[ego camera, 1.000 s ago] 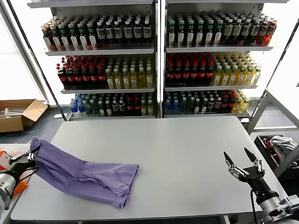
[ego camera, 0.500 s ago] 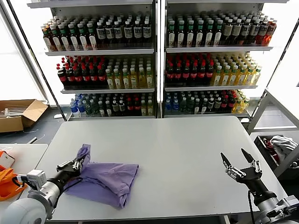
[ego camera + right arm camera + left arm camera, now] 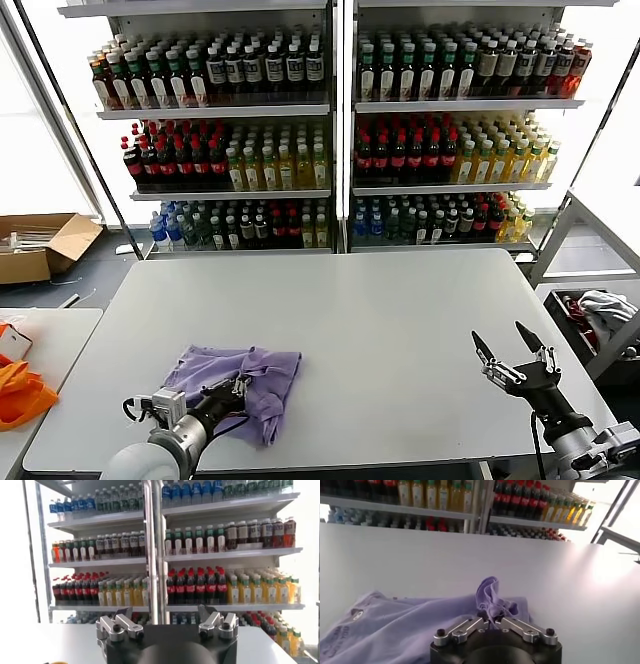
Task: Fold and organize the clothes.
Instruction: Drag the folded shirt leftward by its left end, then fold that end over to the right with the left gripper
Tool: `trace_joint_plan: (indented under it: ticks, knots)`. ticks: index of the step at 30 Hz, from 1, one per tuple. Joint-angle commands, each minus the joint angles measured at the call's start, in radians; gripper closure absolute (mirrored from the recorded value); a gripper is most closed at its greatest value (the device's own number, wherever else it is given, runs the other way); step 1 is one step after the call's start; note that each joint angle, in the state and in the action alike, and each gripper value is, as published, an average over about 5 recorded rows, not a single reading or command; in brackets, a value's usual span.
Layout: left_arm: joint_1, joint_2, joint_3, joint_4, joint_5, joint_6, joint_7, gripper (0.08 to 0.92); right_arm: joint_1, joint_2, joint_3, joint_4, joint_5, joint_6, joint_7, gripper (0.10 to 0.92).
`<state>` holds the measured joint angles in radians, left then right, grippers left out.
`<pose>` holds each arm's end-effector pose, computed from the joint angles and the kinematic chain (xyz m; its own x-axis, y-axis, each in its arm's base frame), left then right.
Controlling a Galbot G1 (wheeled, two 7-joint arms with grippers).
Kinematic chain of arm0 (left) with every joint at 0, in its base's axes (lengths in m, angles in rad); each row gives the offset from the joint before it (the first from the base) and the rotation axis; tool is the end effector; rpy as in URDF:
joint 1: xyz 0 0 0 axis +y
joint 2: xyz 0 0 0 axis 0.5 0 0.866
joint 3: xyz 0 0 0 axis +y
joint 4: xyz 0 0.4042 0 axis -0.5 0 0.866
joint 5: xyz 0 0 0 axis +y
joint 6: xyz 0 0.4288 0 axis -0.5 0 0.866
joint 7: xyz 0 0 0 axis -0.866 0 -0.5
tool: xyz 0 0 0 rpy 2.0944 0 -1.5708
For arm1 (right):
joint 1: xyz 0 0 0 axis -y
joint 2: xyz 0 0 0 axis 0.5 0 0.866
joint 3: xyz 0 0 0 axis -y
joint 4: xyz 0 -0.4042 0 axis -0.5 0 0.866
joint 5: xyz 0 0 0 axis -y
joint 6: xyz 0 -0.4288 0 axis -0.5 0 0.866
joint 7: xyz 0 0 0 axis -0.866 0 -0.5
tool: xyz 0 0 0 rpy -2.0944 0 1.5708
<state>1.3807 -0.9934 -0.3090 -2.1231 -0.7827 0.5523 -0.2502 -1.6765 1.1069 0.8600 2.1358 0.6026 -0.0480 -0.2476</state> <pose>0.2740 0.0327 -0.2988 -0.7950 0.3127 0.5197 0.2399 0.9491 -0.2041 0.2159 -0.1850 -0.2842 -0.9713 -0.2371 0.0193 -0.2362 0.9708 0.0431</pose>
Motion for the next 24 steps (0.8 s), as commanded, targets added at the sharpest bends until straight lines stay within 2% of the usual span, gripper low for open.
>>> trace_joint_plan:
  ticks: [1,9,17,24]
  knots:
    - [-0.129,-0.052,0.147,0.016,-0.045,-0.025,-0.151,0.886,-0.005,0.001,-0.005,0.0,-0.003,0.0,-0.002,0.203]
    - [-0.132,-0.089,0.157,0.047,-0.019,-0.054,-0.213,0.868,-0.003,0.016,-0.031,0.008,-0.014,0.001,-0.007,0.203]
    - [-0.082,-0.087,0.126,-0.022,-0.007,-0.069,-0.202,0.655,-0.004,0.026,-0.039,0.015,-0.024,0.002,-0.011,0.203]
    - [0.0,-0.046,-0.05,-0.154,-0.022,-0.038,-0.185,0.455,-0.012,0.028,-0.035,0.017,-0.023,0.008,-0.011,0.203]
